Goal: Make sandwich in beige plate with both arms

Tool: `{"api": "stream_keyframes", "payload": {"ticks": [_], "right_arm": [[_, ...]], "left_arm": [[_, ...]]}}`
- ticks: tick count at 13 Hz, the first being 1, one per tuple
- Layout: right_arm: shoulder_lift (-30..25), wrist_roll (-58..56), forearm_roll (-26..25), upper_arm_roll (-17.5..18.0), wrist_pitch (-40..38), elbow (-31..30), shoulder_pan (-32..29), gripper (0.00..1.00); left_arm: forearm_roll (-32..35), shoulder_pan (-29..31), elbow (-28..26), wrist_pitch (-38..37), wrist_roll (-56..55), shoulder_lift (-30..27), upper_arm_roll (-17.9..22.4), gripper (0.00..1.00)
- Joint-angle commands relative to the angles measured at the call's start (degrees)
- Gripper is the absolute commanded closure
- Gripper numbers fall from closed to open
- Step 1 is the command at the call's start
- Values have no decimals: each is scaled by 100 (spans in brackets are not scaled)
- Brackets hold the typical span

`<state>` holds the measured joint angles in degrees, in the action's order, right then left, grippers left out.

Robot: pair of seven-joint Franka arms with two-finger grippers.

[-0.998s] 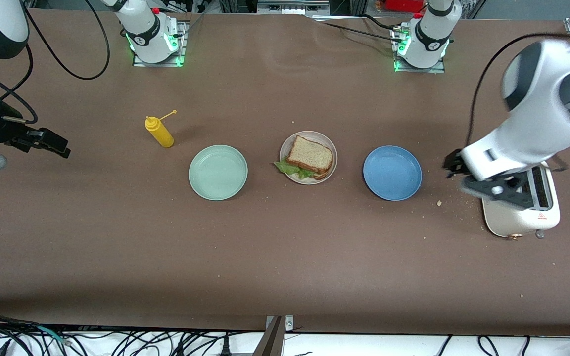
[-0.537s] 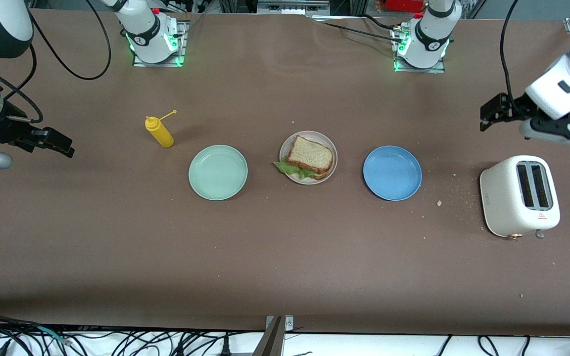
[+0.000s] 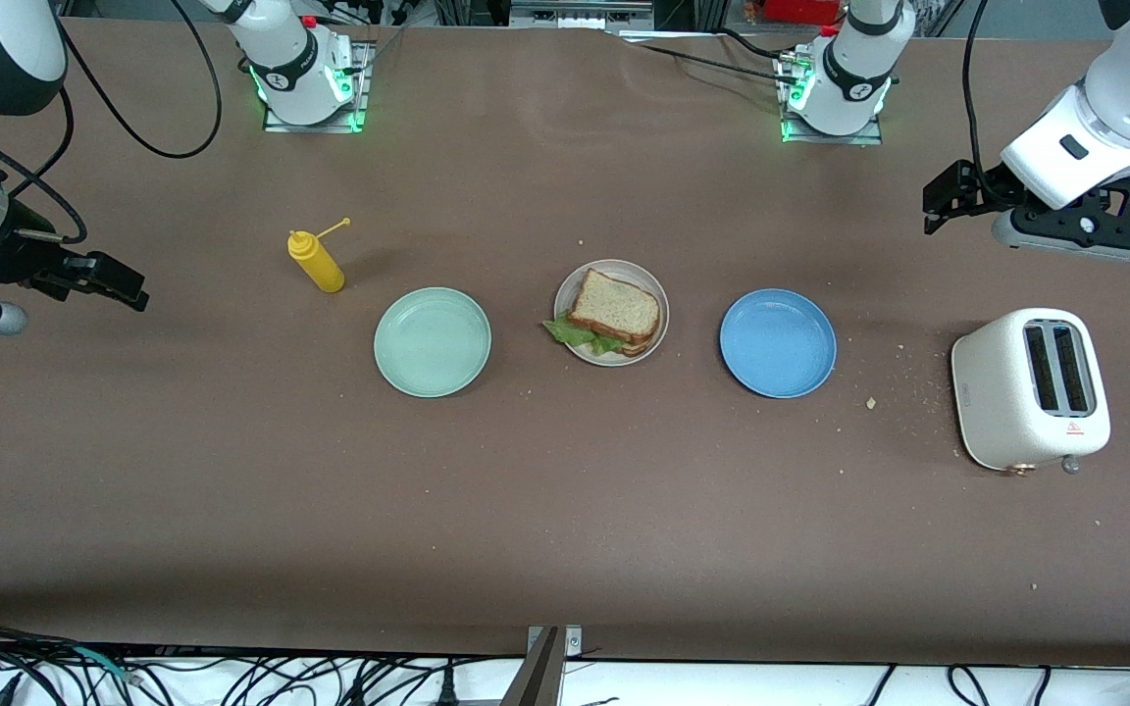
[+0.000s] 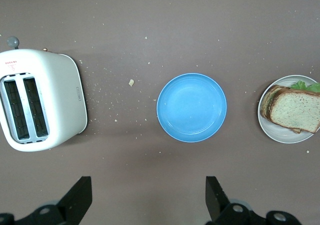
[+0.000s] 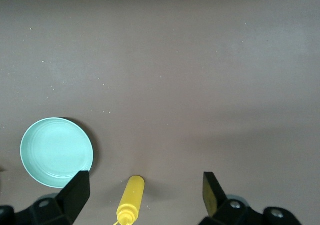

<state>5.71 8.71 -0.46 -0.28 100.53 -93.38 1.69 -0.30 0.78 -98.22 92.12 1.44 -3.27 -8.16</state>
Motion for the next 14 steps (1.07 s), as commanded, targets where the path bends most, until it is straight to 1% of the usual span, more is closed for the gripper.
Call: {"api": "stream_keyframes", "payload": {"ticks": [1,2,4,14], "right_arm": [[-62,60,-112,71,-78,-31,7,0],[-53,52,-113,98,-87,-13,7,0],[-35,51,-104,98,-95,22,7,0],[-18,166,-69,116,-95,39,51,0]], "left_arm": [[-120,-122,-5,42,-21,28,148,0],[-120,-96,117,34,-12,168,148,0],[-120,-140,233,-63,-21,248,130,0],[-120,-52,233,-72,14,257,157,0]]}}
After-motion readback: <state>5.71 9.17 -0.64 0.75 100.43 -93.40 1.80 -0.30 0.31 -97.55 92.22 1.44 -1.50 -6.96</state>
